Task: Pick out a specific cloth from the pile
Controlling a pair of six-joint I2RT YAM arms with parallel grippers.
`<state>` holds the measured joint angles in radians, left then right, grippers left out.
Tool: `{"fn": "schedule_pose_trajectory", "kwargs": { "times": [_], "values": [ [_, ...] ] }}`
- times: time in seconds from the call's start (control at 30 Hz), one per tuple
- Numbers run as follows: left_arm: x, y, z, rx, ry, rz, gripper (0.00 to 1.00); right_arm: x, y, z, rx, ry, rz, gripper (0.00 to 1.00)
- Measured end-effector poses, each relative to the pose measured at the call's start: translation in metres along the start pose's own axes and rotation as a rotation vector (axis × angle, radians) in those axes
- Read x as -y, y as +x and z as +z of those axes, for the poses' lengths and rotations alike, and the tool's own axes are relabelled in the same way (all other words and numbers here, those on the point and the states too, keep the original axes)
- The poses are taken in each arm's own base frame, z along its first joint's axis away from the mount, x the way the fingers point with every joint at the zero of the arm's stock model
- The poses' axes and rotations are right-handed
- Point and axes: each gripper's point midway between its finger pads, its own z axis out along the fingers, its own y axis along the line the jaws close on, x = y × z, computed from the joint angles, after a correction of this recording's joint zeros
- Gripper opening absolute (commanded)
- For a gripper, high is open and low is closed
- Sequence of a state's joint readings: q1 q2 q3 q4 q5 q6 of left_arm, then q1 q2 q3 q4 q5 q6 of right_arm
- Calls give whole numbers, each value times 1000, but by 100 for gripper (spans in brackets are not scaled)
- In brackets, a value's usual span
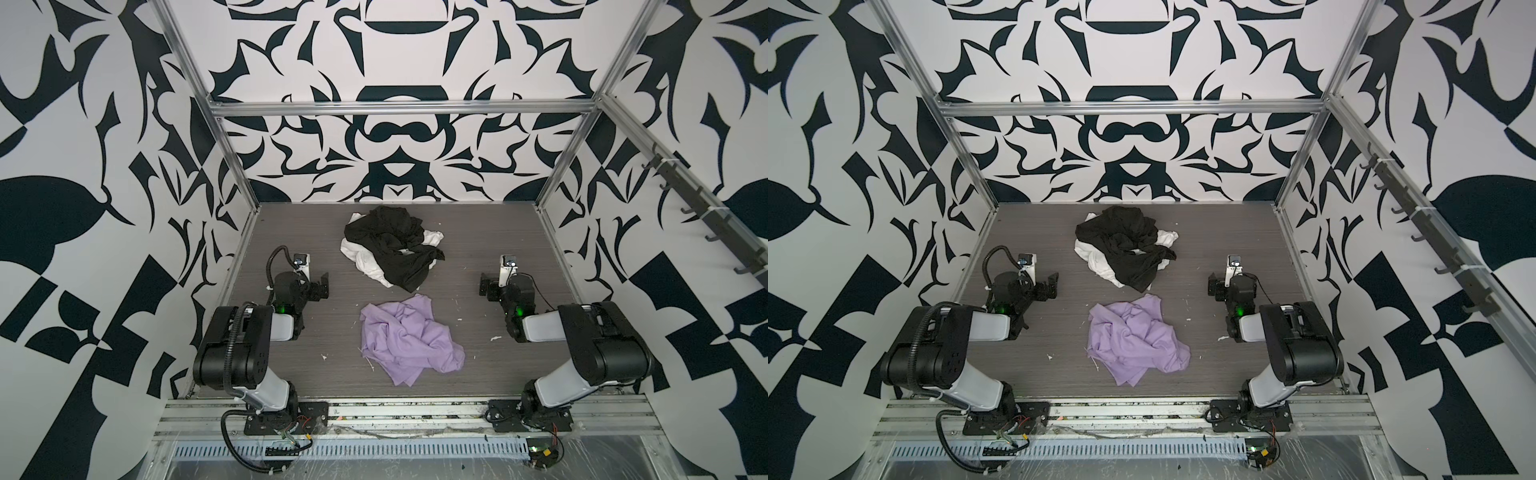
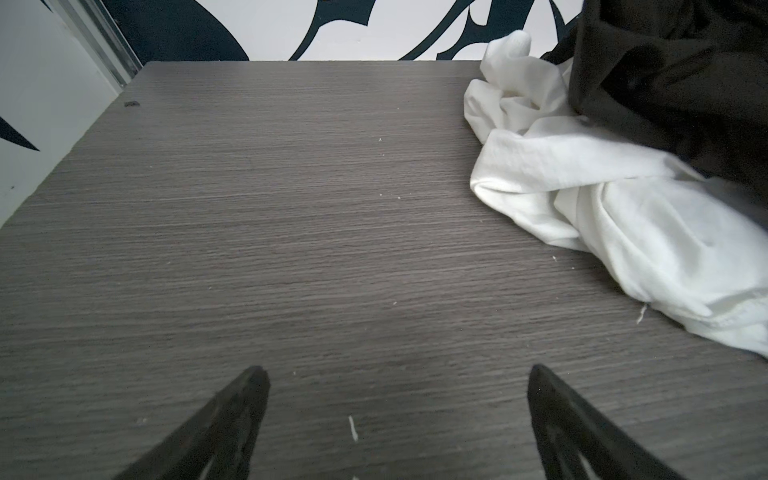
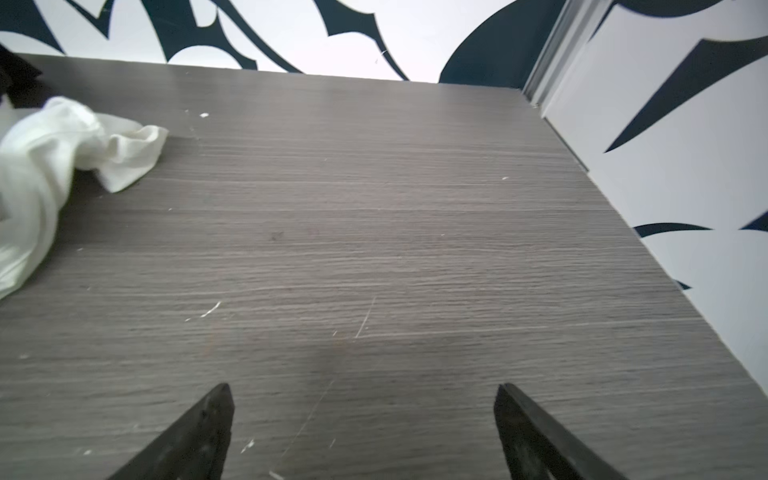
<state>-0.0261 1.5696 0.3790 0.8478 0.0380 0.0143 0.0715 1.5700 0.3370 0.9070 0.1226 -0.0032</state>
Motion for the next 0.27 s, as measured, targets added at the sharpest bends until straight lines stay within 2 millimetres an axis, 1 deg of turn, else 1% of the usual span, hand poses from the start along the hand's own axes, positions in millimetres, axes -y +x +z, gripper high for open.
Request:
{"fn": "schedule_pose_trajectory", "kwargs": {
  "times": [0.27],
  "values": [
    [0, 0, 0, 0, 0, 0, 100, -7, 5, 1, -24, -47, 0, 100]
  ]
}}
